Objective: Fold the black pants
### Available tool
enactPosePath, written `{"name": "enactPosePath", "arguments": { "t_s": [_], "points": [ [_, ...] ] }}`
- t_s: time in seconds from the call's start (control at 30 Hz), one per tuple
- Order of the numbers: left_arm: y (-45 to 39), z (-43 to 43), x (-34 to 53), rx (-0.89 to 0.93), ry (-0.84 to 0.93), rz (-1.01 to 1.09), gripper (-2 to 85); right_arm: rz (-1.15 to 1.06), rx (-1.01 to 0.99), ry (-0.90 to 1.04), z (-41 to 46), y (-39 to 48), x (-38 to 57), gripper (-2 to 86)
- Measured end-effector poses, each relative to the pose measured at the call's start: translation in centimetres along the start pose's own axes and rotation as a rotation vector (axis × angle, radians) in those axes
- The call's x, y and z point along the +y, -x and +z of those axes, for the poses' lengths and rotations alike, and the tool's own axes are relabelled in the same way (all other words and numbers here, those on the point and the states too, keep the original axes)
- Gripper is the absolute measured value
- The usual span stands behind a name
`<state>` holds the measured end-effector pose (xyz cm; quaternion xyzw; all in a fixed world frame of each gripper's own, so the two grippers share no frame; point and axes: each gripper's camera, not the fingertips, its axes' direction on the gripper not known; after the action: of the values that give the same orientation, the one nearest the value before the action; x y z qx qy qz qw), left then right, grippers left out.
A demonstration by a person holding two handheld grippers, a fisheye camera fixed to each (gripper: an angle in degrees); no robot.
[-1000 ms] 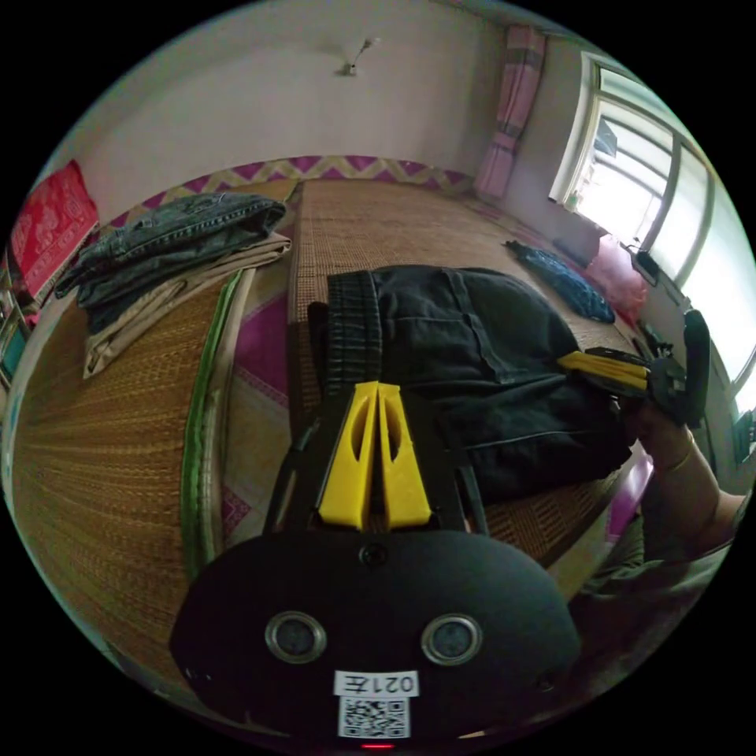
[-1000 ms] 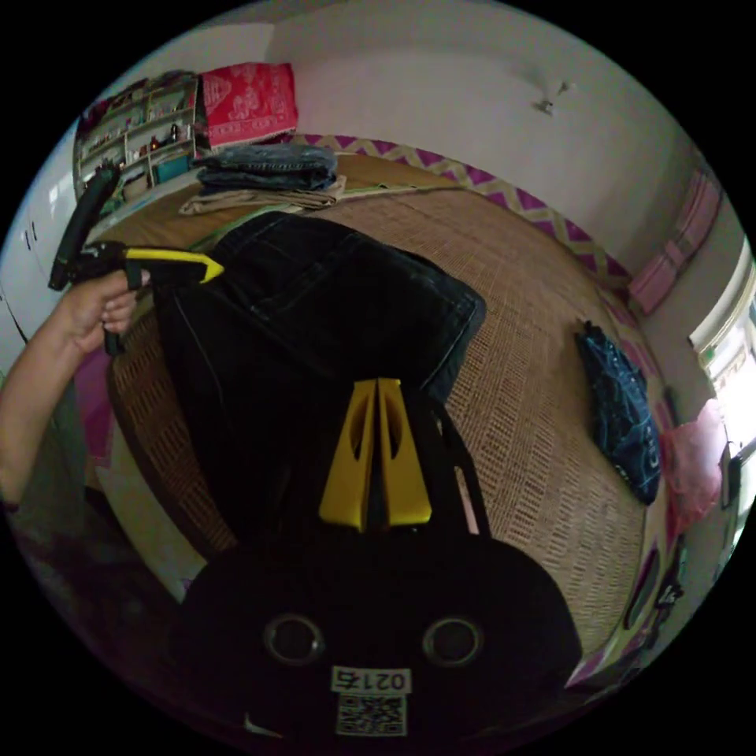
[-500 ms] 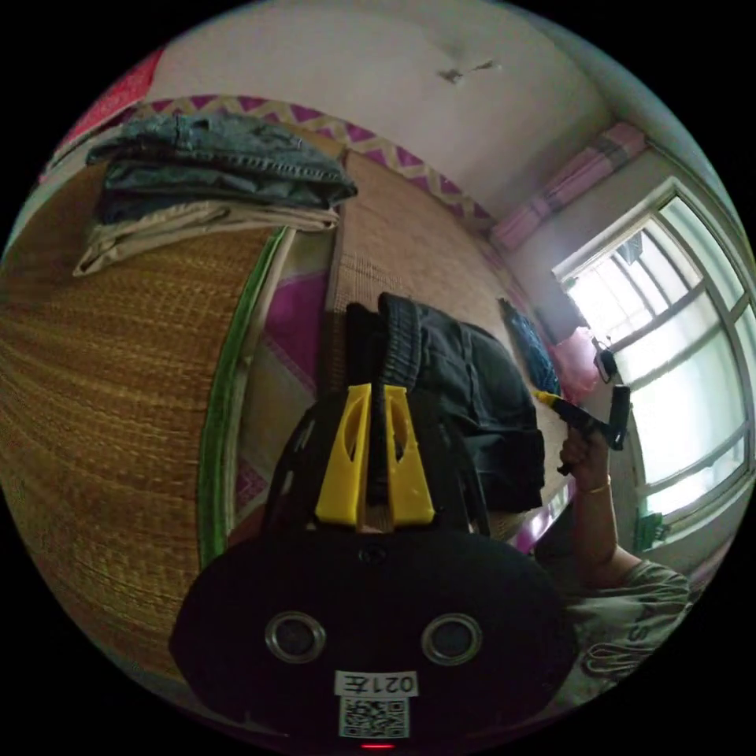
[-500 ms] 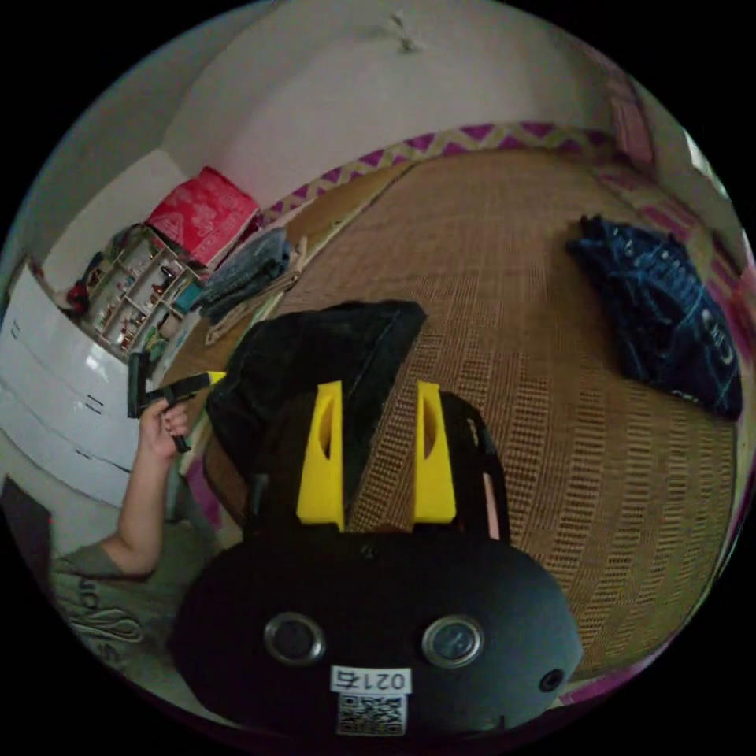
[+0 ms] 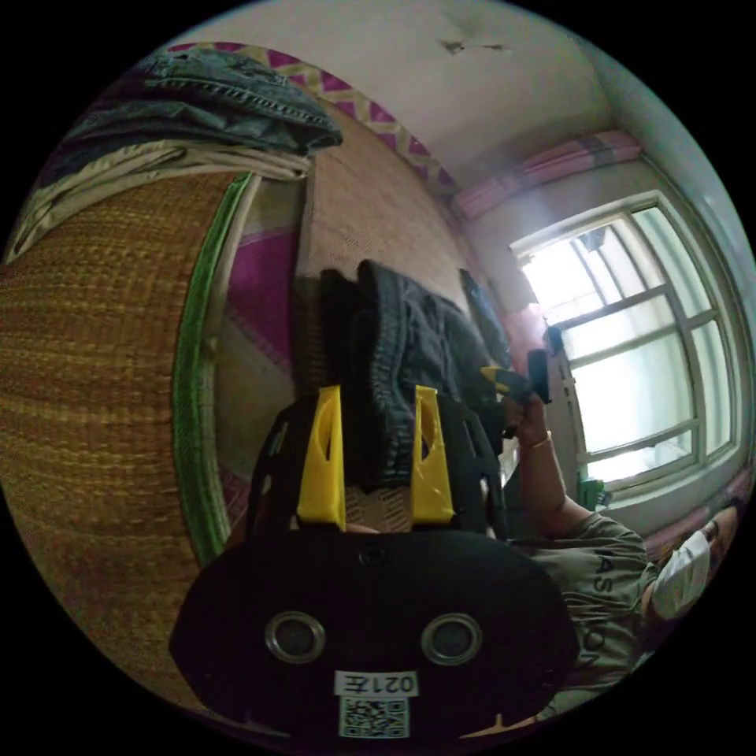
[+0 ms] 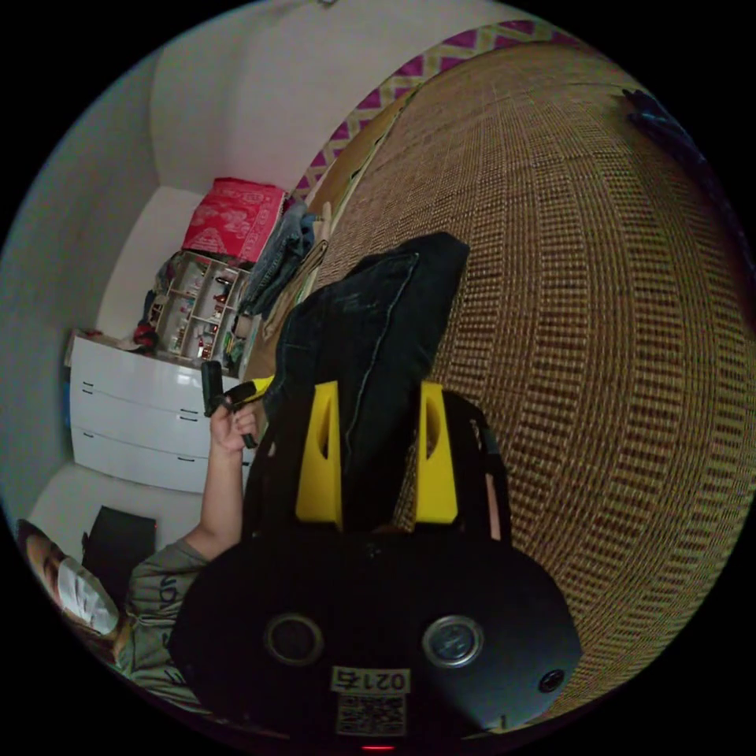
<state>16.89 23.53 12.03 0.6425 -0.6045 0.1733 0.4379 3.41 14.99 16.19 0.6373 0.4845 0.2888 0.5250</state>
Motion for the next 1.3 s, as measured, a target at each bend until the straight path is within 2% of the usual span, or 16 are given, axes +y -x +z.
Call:
{"name": "enactPosePath", "arguments": {
  "t_s": [0.17, 0.4, 0.53, 0.7, 0.77, 0.93, 1.1, 1.23, 1.3],
  "points": [
    [0.1, -0.3, -0.3, 0.091, 0.037, 0.044, 16.0, 0.000, -0.013, -0.013, -1.0, -1.1, -0.3, 13.7],
    [-0.2, -1.3, -1.7, 0.005, 0.092, 0.043, 13.7, 0.002, 0.006, -0.006, -1.6, -1.7, -0.9, 13.6],
    [-0.4, -1.7, -1.6, -0.042, 0.062, 0.029, 11.1, 0.010, -0.010, -0.006, -1.6, -2.1, -1.1, 13.3],
    [2.2, -3.0, -0.9, 0.134, 0.029, -0.024, 7.1, -0.010, 0.035, 0.008, -1.0, -1.8, -1.3, 8.6],
    [2.2, -4.0, -0.6, 0.158, 0.011, -0.015, 6.6, -0.038, -0.007, 0.005, -1.3, -0.7, -1.3, 7.0],
    [-0.6, -10.3, 0.1, 0.192, -0.104, 0.091, 6.3, -0.197, -0.078, 0.001, -3.3, 7.1, -3.8, 6.3],
    [-1.5, -23.1, -1.9, 0.096, -0.319, 0.141, 6.0, -0.409, -0.084, -0.002, -1.0, 20.0, -12.8, 6.4],
    [0.8, -30.1, -5.2, 0.037, -0.463, 0.074, 6.5, -0.510, -0.088, 0.001, 3.8, 29.5, -22.5, 7.1],
    [4.4, -31.9, -7.6, -0.008, -0.565, -0.055, 8.4, -0.491, 0.019, -0.025, 8.0, 34.1, -29.1, 10.3]
  ]
}}
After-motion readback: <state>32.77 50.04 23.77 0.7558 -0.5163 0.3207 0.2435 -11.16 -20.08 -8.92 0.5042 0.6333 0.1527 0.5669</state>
